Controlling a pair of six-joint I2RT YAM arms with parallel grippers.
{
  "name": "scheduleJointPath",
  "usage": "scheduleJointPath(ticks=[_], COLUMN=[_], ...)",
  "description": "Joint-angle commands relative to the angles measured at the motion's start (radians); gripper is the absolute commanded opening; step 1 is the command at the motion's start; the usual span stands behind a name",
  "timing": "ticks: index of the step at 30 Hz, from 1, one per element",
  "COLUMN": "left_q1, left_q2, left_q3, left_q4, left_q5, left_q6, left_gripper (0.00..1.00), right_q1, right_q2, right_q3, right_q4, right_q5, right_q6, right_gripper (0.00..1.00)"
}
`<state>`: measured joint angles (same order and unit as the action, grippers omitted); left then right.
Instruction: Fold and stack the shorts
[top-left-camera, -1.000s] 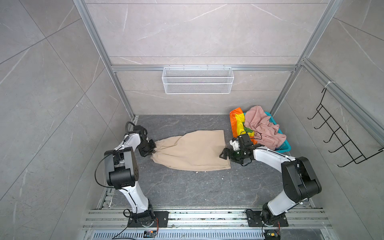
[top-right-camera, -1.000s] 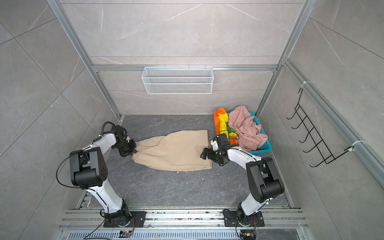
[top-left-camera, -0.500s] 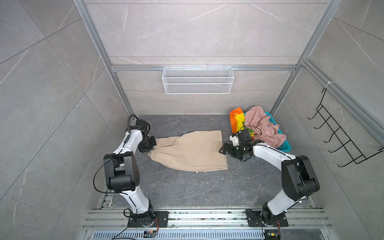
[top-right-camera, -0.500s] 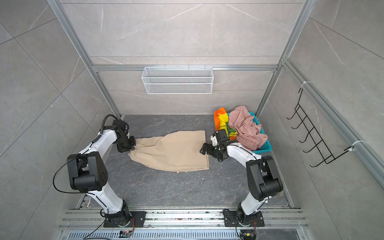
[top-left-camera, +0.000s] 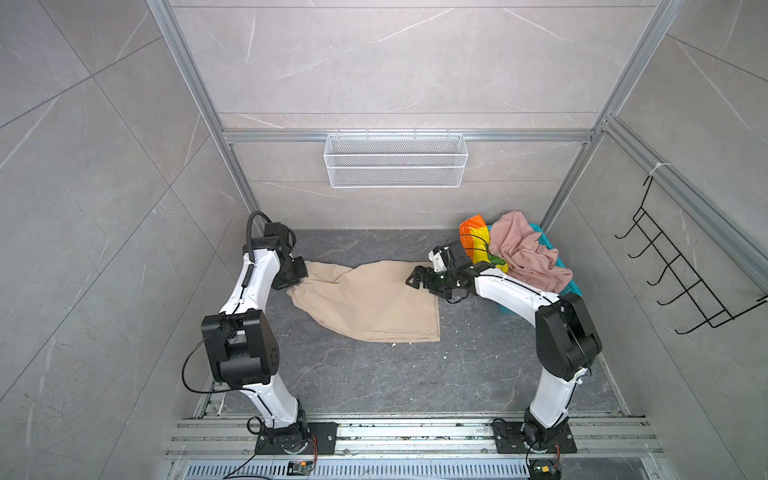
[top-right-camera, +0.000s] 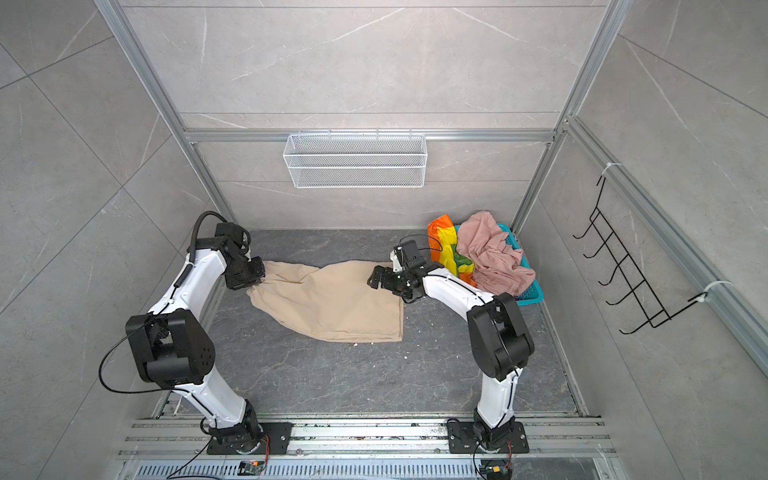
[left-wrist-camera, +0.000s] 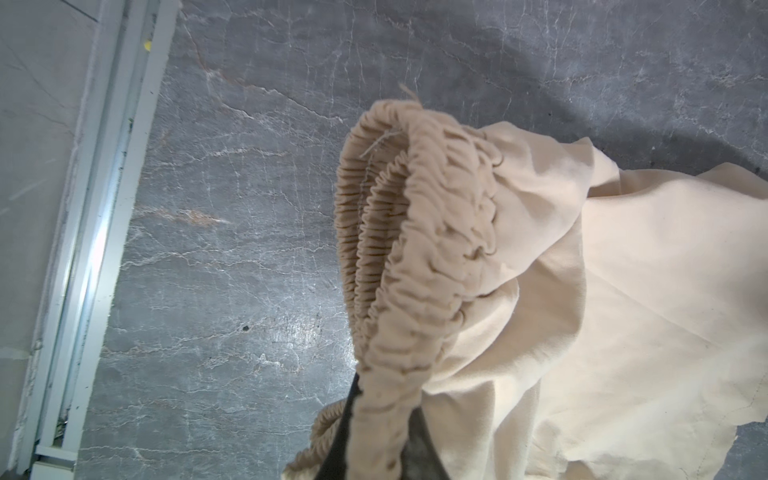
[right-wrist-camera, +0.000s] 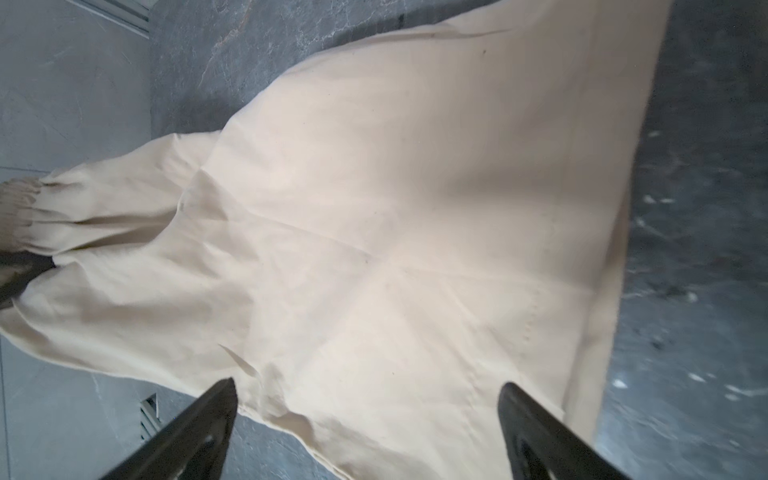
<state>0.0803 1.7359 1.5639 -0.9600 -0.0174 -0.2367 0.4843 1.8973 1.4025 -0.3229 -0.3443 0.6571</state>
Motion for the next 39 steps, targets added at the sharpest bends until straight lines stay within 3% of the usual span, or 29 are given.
scheduleJointPath(ticks=[1,16,21,28,30,35,39], left_q1=[-0.017,-0.048,-0.05,-0.051,-0.051,-0.051,-0.05], left_q2=[-0.038,-0.029,-0.042,-0.053,-0.051,-0.055,-0.056], left_q3=[0.048,0.016,-0.01,-0.047,-0.049,-0.07,-0.091], left_q4=[-0.049,-0.022,0.002,0.021,0.018,0.031,0.05], left_q5=[-0.029,-0.013,0.043,0.048,0.05,0.058,0.085], left_q6=[0.026,0.021,-0.007,-0.002,0.004,0.006,0.002], left_gripper=[0.0,0.0,0.0,0.0,0.0,0.0,0.0], right_q1=[0.028,0.174,0.207,0.207,0.199,0.184,0.168], right_q2=[0.086,0.461,0.661,0.995,1.036,1.023,1.019], right_q3=[0.111,0.584,0.865,1.403,1.441,1.352,1.414], right_q4=[0.043,0.107,0.055,-0.175,-0.181,-0.13,-0.176], right_q5=[0.011,-0.054,-0.077,-0.046,-0.035,0.007,0.012], right_q6=[0.12,0.346,0.394,0.374,0.383,0.365,0.336], right_gripper=[0.99,0.99,0.99,0.99,0.99,1.0,0.99])
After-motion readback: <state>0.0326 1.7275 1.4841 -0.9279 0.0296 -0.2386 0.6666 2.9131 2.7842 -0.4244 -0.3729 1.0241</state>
